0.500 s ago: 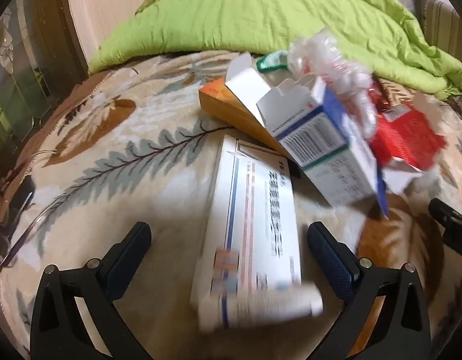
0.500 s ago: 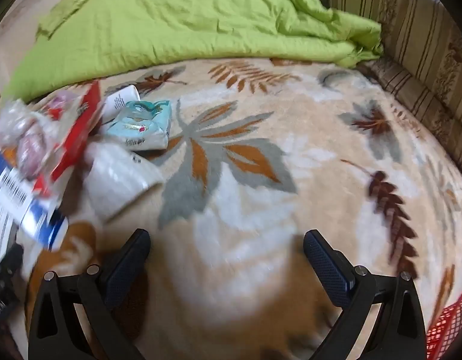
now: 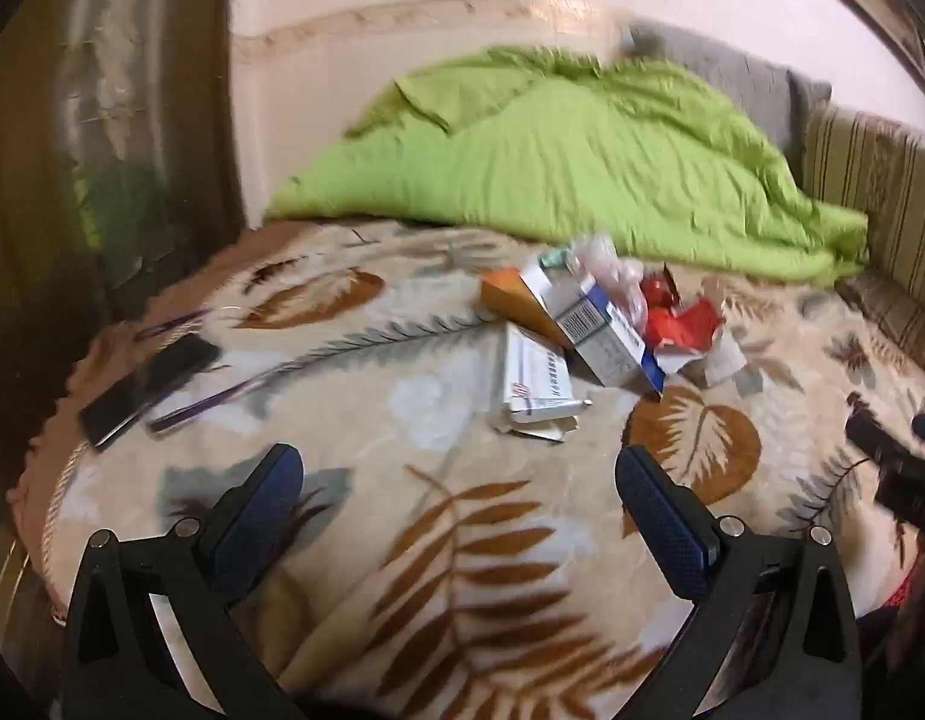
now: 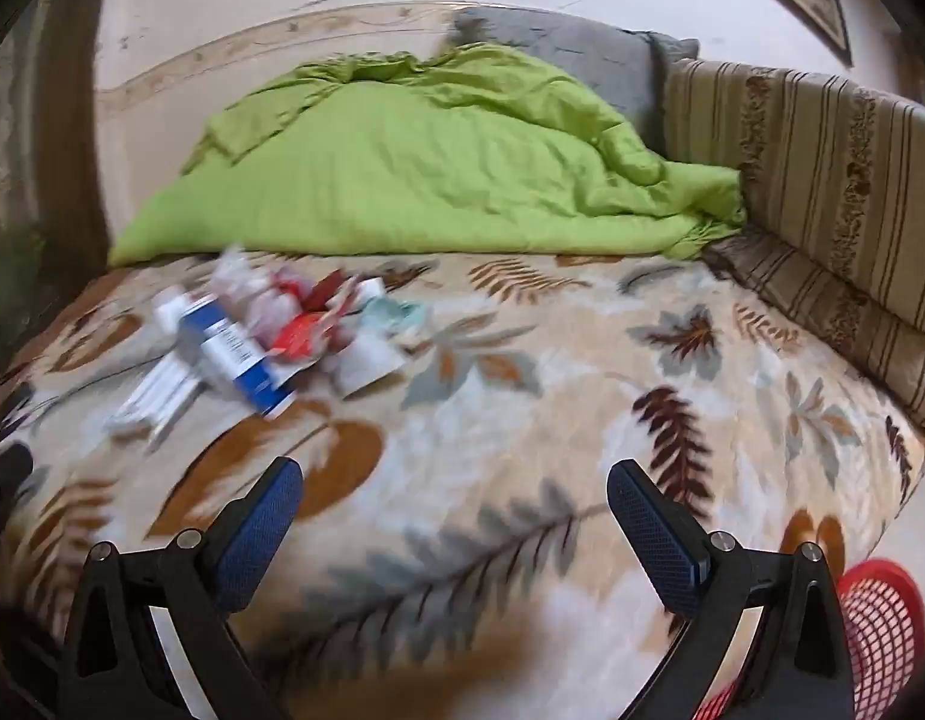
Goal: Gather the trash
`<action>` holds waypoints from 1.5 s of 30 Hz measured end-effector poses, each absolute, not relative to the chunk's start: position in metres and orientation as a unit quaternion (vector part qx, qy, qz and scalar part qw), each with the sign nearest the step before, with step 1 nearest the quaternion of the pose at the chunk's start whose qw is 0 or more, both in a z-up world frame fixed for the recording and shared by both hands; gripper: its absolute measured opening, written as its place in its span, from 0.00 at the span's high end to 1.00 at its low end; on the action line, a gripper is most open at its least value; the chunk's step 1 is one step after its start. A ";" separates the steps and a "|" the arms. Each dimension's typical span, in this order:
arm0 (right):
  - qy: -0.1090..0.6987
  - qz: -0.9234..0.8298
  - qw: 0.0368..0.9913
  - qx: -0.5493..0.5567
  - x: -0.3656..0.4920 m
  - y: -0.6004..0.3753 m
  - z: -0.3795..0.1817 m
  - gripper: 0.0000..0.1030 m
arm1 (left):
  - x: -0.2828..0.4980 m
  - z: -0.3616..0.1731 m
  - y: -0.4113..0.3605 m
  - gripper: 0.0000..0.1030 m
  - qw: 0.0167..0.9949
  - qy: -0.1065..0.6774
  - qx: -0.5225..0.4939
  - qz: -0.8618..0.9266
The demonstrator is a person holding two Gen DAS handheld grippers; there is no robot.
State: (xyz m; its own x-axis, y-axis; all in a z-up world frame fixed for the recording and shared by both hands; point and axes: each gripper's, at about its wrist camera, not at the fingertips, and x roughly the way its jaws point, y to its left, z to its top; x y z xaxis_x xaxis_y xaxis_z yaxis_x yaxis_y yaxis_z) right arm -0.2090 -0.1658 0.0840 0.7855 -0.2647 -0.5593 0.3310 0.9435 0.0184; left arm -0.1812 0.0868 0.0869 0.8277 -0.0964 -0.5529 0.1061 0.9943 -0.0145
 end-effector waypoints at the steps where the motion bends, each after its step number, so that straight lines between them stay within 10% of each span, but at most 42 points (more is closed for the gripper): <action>1: 0.279 -0.155 0.946 0.059 -0.216 -0.164 0.087 0.00 | -0.186 0.087 0.093 0.00 0.955 0.291 0.000 -0.049; 45: 0.280 -0.139 0.950 0.011 -0.248 -0.127 0.106 0.00 | -0.212 0.078 0.074 0.00 0.955 0.286 0.023 -0.076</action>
State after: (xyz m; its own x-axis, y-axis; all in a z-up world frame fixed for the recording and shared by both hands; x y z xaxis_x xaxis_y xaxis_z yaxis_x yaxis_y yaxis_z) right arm -0.2481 -0.1268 0.1055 0.8049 -0.2582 -0.5343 0.2703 0.9611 -0.0573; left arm -0.2124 0.0744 0.0777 0.8252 -0.1317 -0.5493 0.1579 0.9875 0.0004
